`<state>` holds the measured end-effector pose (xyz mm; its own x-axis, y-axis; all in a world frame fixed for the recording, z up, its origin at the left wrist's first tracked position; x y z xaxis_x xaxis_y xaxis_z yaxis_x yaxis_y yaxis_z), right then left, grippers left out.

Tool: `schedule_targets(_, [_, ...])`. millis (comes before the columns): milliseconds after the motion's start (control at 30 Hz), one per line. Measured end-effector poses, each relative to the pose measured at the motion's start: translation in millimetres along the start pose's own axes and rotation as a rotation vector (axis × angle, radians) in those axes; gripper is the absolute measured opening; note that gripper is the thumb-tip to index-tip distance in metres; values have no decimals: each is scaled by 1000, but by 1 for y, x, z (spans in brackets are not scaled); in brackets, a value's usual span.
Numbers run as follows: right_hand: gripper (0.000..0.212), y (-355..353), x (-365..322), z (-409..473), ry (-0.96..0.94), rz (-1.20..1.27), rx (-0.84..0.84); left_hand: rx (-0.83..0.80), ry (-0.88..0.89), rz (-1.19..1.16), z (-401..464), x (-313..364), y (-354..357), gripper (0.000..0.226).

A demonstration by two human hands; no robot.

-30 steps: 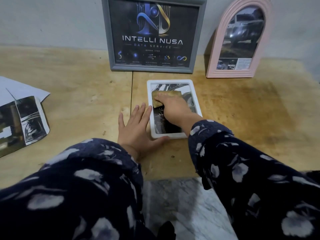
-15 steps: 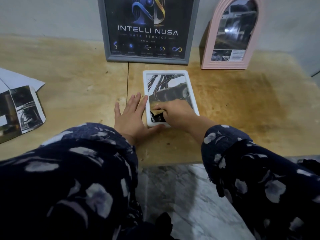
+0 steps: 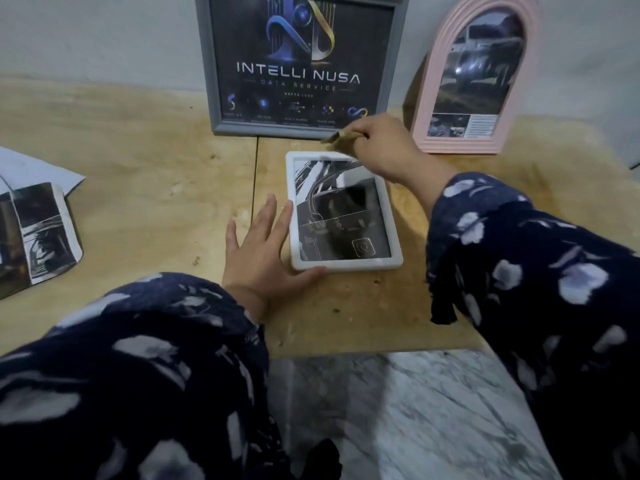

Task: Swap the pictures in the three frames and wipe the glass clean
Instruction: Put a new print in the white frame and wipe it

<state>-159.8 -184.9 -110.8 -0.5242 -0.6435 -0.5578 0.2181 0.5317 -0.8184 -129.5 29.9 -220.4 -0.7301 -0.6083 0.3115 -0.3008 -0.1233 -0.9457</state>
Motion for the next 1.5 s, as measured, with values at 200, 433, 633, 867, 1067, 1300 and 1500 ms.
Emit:
schedule_targets(200, [63,60,31,0,-34,-319,-201,5,15,28,-1,1,1,99])
schedule_targets(433, [63,65,34,-20,-54,-298,-123,-9,-9,38,0,0,2,100])
schedule_targets(633, [56,71,40,-63,-72,-259,-162,-18,-11,35,-1,0,1,101])
schedule_targets(867, [38,66,41,-96,-25,-309,-165,-24,-19,32,0,1,1,104])
schedule_targets(1067, [31,28,29,-84,142,-16,-351,-22,-4,40,-4,1,1,101])
schedule_targets(1300, [36,-12,21,-12,34,-97,24,9,20,45,0,1,3,104])
schedule_targets(1500, [54,37,50,8,-5,-595,-154,18,17,15,1,-1,2,105])
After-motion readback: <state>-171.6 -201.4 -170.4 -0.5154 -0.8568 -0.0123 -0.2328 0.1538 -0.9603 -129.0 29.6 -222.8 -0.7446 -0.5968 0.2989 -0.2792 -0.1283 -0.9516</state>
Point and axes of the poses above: each hand's wrist, its own z-axis towards the middle knuckle, its own y-axis out of the palm, x = y × z, the point moved 2 cm from there along z, towards the middle knuckle, and after that the axes turned 3 degrees about -x, right-handed, at the moved point
